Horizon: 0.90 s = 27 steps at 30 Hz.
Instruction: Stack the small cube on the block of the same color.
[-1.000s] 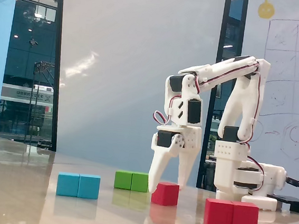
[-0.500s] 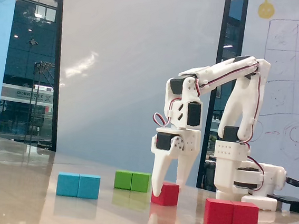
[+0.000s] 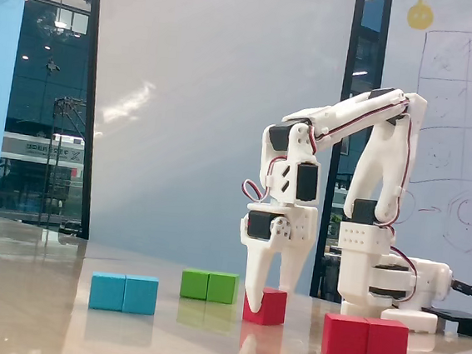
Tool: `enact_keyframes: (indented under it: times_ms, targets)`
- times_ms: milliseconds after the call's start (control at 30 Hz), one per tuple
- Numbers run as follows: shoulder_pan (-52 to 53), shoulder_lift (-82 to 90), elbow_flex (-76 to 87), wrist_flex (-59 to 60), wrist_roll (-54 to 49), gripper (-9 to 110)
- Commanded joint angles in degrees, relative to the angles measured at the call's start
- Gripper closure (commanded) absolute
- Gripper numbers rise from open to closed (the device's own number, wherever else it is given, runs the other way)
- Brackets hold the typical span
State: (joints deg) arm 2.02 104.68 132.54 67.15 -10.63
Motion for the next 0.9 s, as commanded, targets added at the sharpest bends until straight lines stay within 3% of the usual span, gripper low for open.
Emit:
enact_keyframes:
  times_ms: [0,267,867]
  targets:
    - [0.26,1.41,-0.18,-0.62,0.62,86]
    - [0.26,2.99,-2.55,1.32,0.26,86]
    - [0.26,5.27,-24.43,20.57,0.53,86]
